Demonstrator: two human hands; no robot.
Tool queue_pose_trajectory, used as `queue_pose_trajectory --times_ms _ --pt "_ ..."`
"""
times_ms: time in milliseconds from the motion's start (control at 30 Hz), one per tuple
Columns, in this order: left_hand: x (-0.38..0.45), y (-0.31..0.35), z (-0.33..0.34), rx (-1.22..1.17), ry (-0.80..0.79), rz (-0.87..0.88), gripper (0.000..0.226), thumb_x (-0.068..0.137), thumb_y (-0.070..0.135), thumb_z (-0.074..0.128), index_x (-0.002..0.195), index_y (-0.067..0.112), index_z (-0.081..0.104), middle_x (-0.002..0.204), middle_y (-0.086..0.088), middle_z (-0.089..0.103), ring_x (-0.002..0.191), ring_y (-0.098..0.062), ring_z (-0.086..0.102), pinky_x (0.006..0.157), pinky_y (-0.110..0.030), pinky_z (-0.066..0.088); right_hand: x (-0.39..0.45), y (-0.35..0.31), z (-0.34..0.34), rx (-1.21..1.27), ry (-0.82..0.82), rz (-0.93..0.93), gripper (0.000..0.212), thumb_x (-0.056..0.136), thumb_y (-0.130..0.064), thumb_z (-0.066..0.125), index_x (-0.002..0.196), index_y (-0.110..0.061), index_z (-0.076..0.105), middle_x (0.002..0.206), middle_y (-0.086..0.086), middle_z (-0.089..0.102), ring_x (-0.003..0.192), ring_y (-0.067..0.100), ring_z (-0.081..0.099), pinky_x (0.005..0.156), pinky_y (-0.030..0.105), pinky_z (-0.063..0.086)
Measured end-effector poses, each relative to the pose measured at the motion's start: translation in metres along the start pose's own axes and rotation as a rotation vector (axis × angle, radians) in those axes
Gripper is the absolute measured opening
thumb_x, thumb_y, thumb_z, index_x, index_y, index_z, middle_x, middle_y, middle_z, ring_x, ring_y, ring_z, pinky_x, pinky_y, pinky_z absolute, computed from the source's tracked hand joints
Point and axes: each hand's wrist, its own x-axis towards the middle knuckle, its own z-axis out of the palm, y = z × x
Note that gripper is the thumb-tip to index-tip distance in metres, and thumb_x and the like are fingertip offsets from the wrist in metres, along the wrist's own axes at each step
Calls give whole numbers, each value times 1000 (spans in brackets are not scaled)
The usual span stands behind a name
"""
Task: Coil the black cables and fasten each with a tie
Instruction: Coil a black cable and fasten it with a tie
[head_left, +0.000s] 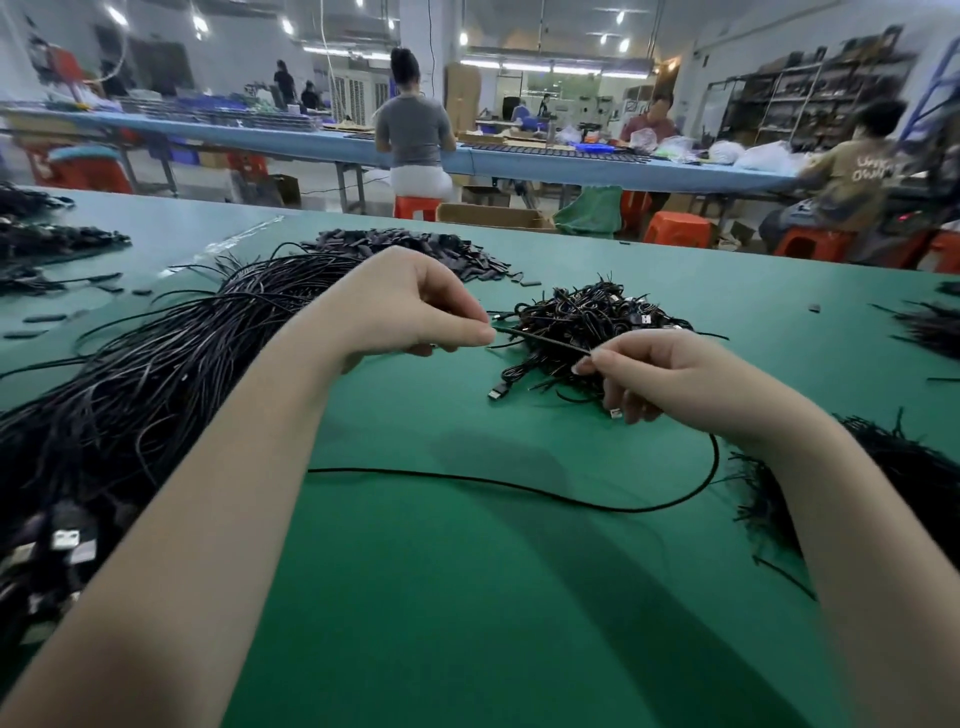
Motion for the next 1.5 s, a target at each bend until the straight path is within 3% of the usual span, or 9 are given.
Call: queue_pose_trajectory --times_ms 267,533,667,800,900,1000,1100,1333,1500 --pt "7 21 50 -621 37 -157 22 89 41 62 102 24 68 79 12 70 75 -8 63 70 -22 49 9 -24 45 119 371 -188 25 98 -29 51 87 -18 70 51 -13 40 46 4 31 43 18 24" --pt "2 32 52 -727 38 -96 33 101 32 46 75 19 63 69 3 70 63 -9 65 57 -21 53 6 -30 64 235 136 -259 32 102 -17 40 72 -13 47 56 -16 43 51 1 37 54 17 31" --pt "2 40 35 -1019 142 -72 33 101 34 43 75 20 55 59 5 64 61 -13 68 57 -23 54 6 -26 66 429 -61 -247 29 103 -25 41 91 -16 66 60 -12 46 52 7 38 51 19 32" --pt "-11 42 0 -1440 -336 25 37 100 31 40 72 17 59 53 5 58 56 -11 63 57 -27 54 2 -13 62 415 -467 -63 30 96 -42 47 92 -24 72 60 -4 31 51 13 26 49 23 27" --pt "-23 35 -12 -1176 -737 137 37 99 27 39 74 11 61 47 3 51 51 -17 63 57 -29 51 4 -10 48 444 -273 41 36 90 -45 54 61 -24 58 55 -6 25 47 13 19 48 24 19" --pt "-21 27 4 -545 -563 30 42 96 33 39 80 14 73 63 -7 69 61 -22 68 59 -27 54 2 -19 24 568 -24 11 41 94 -42 53 58 -23 59 52 -8 27 44 11 19 45 22 18" --pt "-10 26 21 -391 -360 -51 37 101 29 39 92 11 70 89 -6 75 88 -18 71 73 -23 56 -6 -37 20 512 63 -103 38 98 -40 45 80 -21 72 53 -8 33 42 9 25 40 19 23" --pt "-1 36 20 -710 109 134 35 104 30 33 109 13 63 106 -2 73 101 -12 68 81 -21 54 -8 -43 72 642 -288 -184 29 102 -30 38 98 -23 66 61 -2 34 45 10 24 43 19 23" --pt "-12 34 -12 -1043 -102 307 45 102 38 32 104 18 72 83 6 73 77 -8 69 67 -20 54 4 -6 86 433 -345 64 34 99 -42 43 82 -22 65 59 -5 30 47 10 23 46 21 22"
